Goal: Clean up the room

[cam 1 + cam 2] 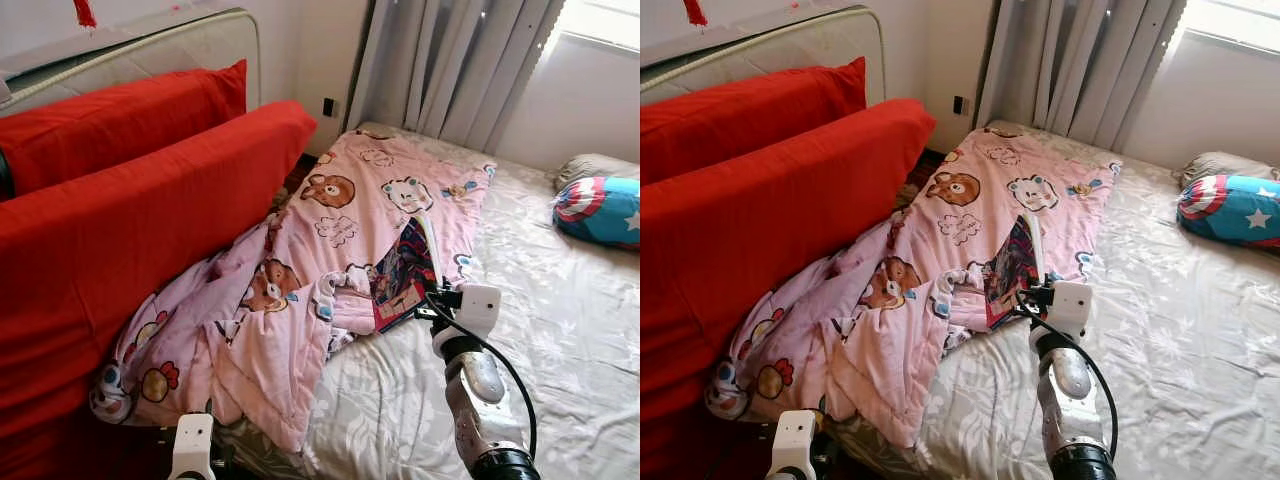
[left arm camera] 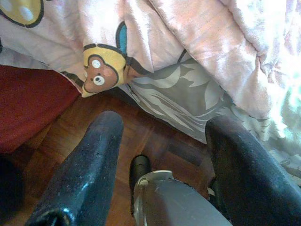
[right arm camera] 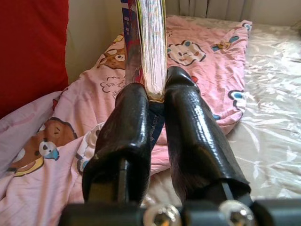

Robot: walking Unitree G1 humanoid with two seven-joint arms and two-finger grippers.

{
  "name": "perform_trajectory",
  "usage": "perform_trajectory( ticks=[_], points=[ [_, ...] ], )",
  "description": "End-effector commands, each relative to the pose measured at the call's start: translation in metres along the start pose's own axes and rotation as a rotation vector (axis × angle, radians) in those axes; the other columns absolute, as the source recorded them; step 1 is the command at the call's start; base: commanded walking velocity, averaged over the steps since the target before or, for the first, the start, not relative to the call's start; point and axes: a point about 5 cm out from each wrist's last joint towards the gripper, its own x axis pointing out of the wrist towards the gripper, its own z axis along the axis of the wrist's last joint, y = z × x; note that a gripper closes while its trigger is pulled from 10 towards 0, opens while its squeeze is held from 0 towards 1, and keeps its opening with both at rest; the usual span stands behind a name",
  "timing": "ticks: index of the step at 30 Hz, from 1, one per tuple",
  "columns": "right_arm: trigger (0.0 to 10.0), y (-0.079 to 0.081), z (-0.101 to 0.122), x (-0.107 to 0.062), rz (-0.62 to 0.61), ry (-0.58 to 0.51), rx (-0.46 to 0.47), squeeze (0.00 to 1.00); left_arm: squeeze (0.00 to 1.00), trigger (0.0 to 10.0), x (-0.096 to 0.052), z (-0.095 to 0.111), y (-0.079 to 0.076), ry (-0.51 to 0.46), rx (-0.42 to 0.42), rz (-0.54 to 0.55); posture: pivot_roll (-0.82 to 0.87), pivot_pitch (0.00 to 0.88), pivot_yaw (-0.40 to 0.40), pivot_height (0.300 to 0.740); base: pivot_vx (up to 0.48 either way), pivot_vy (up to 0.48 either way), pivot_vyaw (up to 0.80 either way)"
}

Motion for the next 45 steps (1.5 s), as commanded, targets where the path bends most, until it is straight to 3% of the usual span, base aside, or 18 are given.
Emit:
perform_trajectory(
  ticks=[1, 45],
  points=[
    [10.0, -0.0019, 0.0121, 0.0061, -0.003, -0.045, -0.001, 0.0, 0.0, 10.0, -0.0021, -0.009, -0.0039, 0.033, -0.005, -0.004, 0.04, 0.006, -0.165, 0.74, 0.0, 0.0, 0.0],
    [10.0, -0.0016, 0.0046, 0.0034, -0.029, -0.028, 0.028, 0.0, 0.0, 10.0, -0.0041, -0.015, -0.0031, 0.056, 0.02, -0.014, 0.03, 0.0, -0.142, 0.74, 0.0, 0.0, 0.0]
  ],
)
